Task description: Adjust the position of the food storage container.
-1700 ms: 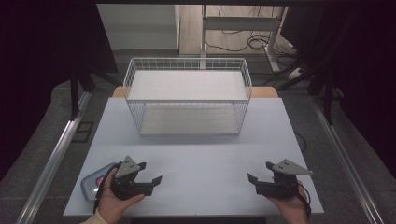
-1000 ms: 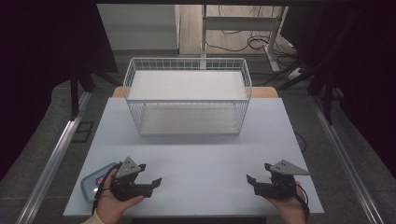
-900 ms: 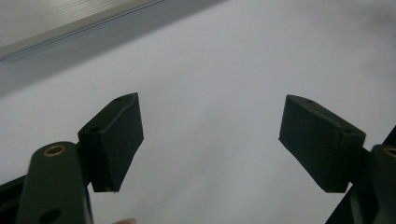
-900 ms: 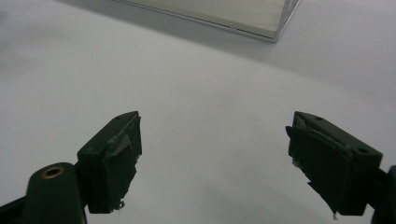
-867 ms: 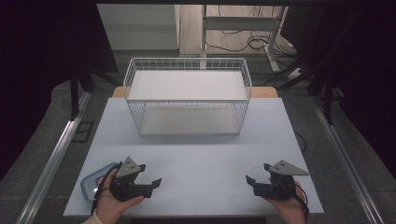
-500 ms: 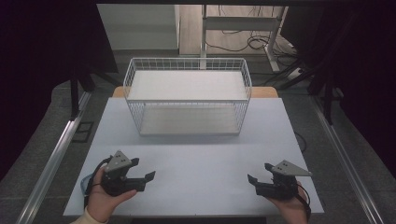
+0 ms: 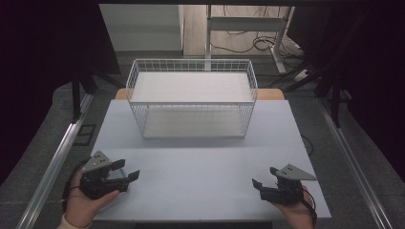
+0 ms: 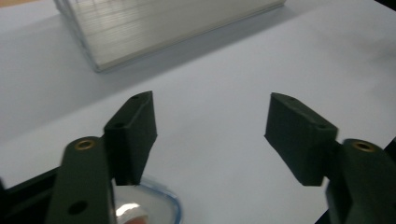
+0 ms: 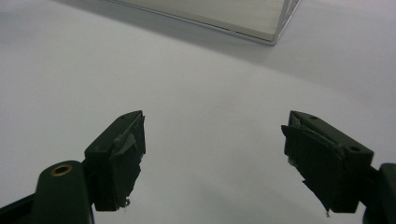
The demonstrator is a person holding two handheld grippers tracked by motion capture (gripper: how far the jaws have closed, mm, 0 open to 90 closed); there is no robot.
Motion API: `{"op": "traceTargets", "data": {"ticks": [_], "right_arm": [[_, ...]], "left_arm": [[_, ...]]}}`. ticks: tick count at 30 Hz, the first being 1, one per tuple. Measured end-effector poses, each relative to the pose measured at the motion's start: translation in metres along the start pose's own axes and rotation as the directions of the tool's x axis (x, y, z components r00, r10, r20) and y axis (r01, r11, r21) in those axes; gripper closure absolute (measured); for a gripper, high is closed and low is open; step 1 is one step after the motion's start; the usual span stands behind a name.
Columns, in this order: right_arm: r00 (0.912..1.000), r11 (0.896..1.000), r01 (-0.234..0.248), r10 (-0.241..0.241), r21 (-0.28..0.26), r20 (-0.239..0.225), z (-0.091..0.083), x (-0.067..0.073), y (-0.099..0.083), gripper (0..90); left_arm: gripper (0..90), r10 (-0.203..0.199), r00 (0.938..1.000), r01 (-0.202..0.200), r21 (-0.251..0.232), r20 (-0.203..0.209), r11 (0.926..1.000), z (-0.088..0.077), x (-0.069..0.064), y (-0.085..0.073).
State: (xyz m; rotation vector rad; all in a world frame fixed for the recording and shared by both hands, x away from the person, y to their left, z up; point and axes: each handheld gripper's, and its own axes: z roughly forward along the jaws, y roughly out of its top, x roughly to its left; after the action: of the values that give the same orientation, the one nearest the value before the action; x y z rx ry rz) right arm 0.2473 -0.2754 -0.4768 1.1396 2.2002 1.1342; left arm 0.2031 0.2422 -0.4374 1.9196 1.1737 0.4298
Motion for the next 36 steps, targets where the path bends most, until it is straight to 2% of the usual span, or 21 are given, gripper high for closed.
{"op": "traceTargets", "data": {"ticks": [4,8,9,13,14,15,16,17,18,20,24,25,26,28,29,32,36], "right_arm": [[1.0000,1.000,-0.001,0.001,0.000,0.004,0.000,0.000,0.000,20.4],[1.0000,1.000,0.001,-0.001,-0.002,0.005,-0.001,0.002,0.001,20.4],[1.0000,1.000,0.001,-0.001,0.000,0.005,-0.001,0.002,0.001,20.4],[1.0000,1.000,-0.001,0.001,0.006,0.008,0.001,0.001,0.000,20.5],[1.0000,1.000,-0.001,0.001,0.006,0.008,0.001,0.001,0.000,20.5],[0.9999,1.000,-0.003,0.003,0.011,0.010,0.002,0.000,0.000,20.5],[0.9999,1.000,-0.004,0.004,0.012,0.010,0.002,0.000,0.000,20.5],[1.0000,1.000,-0.004,0.004,0.012,0.008,0.002,0.000,0.000,20.4],[1.0000,1.000,-0.005,0.004,0.012,0.009,0.002,0.000,-0.001,20.5],[0.9999,1.000,-0.003,0.003,0.012,0.010,0.002,0.000,0.000,20.4],[1.0000,1.000,-0.002,0.002,0.015,0.010,0.002,0.001,-0.001,20.4],[1.0000,1.000,-0.002,0.002,0.015,0.010,0.002,0.001,-0.001,20.4],[0.9999,1.000,0.000,0.000,0.017,0.011,0.002,0.001,-0.001,20.4],[0.9999,1.000,-0.002,0.002,0.014,0.013,0.002,0.001,0.000,20.5],[0.9999,1.000,-0.002,0.002,0.014,0.013,0.002,0.001,0.000,20.5],[0.9999,1.000,-0.003,0.003,0.014,0.017,0.002,0.000,0.000,20.5],[0.9998,1.000,-0.001,0.000,0.019,0.020,0.003,0.001,-0.001,20.4]], "left_arm": [[42.0,-0.011,0.9996,0.011,0.000,-0.025,0.9999,-0.008,0.005,-0.003],[44.7,-0.039,0.9979,0.039,-0.002,-0.052,0.9993,-0.020,0.016,-0.011],[45.0,-0.054,0.9956,0.054,0.002,-0.076,0.9985,-0.026,0.023,-0.015],[49.4,-0.094,0.9879,0.095,0.005,-0.124,0.9955,-0.038,0.039,-0.023],[51.9,-0.094,0.9879,0.095,0.005,-0.124,0.9955,-0.038,0.039,-0.023],[55.2,-0.097,0.9829,0.102,0.020,-0.156,0.9946,-0.043,0.046,-0.028],[57.8,-0.097,0.9829,0.102,0.020,-0.156,0.9946,-0.043,0.046,-0.028],[61.9,-0.107,0.9785,0.116,0.045,-0.177,0.9922,-0.046,0.053,-0.034],[66.2,-0.107,0.9785,0.116,0.045,-0.177,0.9922,-0.046,0.053,-0.034],[74.5,-0.122,0.9754,0.140,0.091,-0.184,0.9859,-0.047,0.061,-0.045],[83.8,-0.140,0.9717,0.163,0.114,-0.191,0.9800,-0.046,0.067,-0.056],[83.8,-0.147,0.9696,0.172,0.117,-0.195,0.9781,-0.047,0.069,-0.059],[86.8,-0.158,0.9644,0.186,0.122,-0.212,0.9749,-0.050,0.074,-0.064],[88.3,-0.163,0.9587,0.197,0.131,-0.234,0.9718,-0.053,0.078,-0.069],[89.1,-0.163,0.9587,0.197,0.131,-0.234,0.9718,-0.053,0.078,-0.069],[89.3,-0.190,0.9499,0.230,0.146,-0.248,0.9620,-0.056,0.085,-0.079],[89.2,-0.213,0.9454,0.260,0.178,-0.247,0.9491,-0.052,0.088,-0.093]]}}
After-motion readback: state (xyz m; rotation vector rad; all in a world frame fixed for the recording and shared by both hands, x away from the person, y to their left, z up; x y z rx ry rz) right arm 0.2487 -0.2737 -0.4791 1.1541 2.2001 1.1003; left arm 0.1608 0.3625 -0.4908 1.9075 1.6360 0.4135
